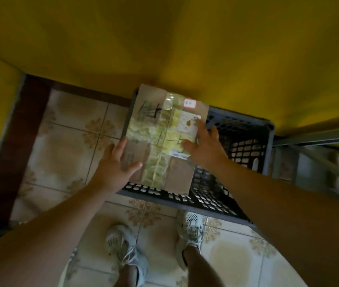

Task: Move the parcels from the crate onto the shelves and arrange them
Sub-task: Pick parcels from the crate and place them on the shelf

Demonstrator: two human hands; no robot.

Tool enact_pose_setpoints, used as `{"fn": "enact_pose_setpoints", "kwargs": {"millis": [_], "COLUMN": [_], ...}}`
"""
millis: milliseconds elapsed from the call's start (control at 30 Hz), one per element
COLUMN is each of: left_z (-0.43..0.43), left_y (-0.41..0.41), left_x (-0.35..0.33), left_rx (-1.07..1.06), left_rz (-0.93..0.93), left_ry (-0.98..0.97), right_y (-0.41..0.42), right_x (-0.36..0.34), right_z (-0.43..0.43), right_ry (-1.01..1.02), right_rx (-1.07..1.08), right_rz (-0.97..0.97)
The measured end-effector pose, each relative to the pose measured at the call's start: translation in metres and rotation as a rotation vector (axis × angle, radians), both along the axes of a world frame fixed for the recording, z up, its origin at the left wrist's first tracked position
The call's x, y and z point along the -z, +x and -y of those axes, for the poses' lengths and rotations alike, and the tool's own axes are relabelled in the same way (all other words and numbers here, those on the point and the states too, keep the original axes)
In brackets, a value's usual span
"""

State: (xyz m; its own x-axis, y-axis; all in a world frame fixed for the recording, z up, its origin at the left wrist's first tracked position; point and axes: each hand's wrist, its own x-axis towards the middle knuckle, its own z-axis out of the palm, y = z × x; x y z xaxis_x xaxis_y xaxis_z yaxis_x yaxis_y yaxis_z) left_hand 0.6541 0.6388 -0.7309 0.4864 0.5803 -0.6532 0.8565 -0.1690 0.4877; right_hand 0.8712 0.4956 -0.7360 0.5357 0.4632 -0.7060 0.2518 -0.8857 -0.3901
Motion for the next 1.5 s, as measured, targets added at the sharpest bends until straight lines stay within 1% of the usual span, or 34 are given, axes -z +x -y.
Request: {"fn": "enact_pose_setpoints", "kwargs": {"millis": [133, 233, 367, 500, 633, 733, 867, 1000, 1167, 1267, 1400, 1500], "left_z": [0.000, 0.007, 0.020, 0.031, 0.043, 0.053, 0.062, 0.074, 0.105, 0.132, 0.174, 0.207], "left_y": [0.003, 0.009, 0.010, 0.002, -0.003, -0.011, -0.028, -0.056, -0.092, -0.114, -0.145, -0.168], "left_x": [0.021, 0.022, 0.010, -0.025, -0.088, -0.144, -0.229, -0.315, -0.401, -0.436, -0.477, -0.506], "left_rx": [-0.001, -0.021, -0.087, -0.145, -0.109, -0.014, 0.062, 0.195, 0.288, 0.252, 0.154, 0.108], "left_rz": [0.139, 0.184, 0.221, 0.252, 0.293, 0.313, 0.402, 0.470, 0.525, 0.589, 0.695, 0.761], "left_ry": [0.041, -0.014, -0.061, -0.113, -0.147, -0.156, -0.158, -0.087, 0.046, 0.131, 0.151, 0.157], "right_y": [-0.006, -0.012, -0.019, -0.026, -0.039, -0.056, -0.090, -0.131, -0.172, -0.190, -0.210, -0.226], "right_x": [0.031, 0.036, 0.021, -0.016, -0.081, -0.143, -0.236, -0.325, -0.403, -0.438, -0.488, -0.525], "right_z": [0.003, 0.002, 0.001, 0.009, 0.029, 0.053, 0.085, 0.116, 0.151, 0.170, 0.200, 0.226], "right_ry": [0.099, 0.213, 0.305, 0.343, 0.436, 0.436, 0.483, 0.535, 0.625, 0.679, 0.762, 0.824], "right_rx": [0.175, 0.289, 0.357, 0.359, 0.427, 0.486, 0.596, 0.663, 0.677, 0.636, 0.569, 0.478], "right_rz": [-0.025, -0.055, -0.055, -0.044, -0.031, 0.009, 0.069, 0.153, 0.231, 0.273, 0.288, 0.359]}}
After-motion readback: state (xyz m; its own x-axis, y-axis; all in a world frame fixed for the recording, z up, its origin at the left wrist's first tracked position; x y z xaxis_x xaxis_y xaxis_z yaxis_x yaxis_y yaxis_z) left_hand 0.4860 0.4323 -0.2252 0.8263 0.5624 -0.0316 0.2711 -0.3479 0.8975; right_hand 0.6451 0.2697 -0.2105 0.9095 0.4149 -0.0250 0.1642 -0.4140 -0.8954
